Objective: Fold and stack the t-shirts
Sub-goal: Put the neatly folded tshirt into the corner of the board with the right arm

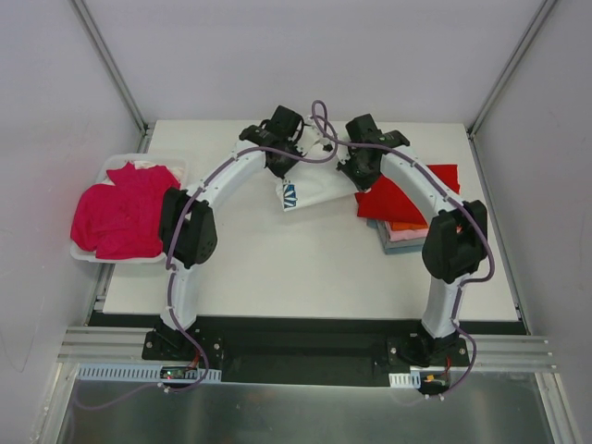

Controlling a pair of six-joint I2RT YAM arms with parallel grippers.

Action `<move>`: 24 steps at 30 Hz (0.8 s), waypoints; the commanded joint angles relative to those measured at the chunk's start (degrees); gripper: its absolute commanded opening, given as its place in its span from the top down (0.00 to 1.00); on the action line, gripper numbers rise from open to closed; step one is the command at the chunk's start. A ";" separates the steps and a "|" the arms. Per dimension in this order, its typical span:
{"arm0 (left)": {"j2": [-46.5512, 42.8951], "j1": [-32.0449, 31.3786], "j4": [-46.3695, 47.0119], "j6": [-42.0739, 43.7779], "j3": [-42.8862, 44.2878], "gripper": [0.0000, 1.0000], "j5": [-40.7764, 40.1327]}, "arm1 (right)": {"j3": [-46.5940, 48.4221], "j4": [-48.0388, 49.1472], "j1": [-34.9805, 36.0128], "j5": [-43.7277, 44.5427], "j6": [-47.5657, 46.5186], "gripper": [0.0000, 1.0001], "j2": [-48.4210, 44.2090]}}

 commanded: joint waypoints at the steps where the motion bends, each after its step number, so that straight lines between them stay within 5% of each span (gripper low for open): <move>1: -3.20 -1.12 -0.47 1.17 5.28 1.00 -3.91 | 2.92 -2.93 1.53 7.31 -3.50 0.99 -6.47; 24: 6.55 -4.63 -0.03 -1.47 24.88 1.00 -6.55 | 14.00 -0.29 -11.64 20.07 -9.83 1.00 -10.08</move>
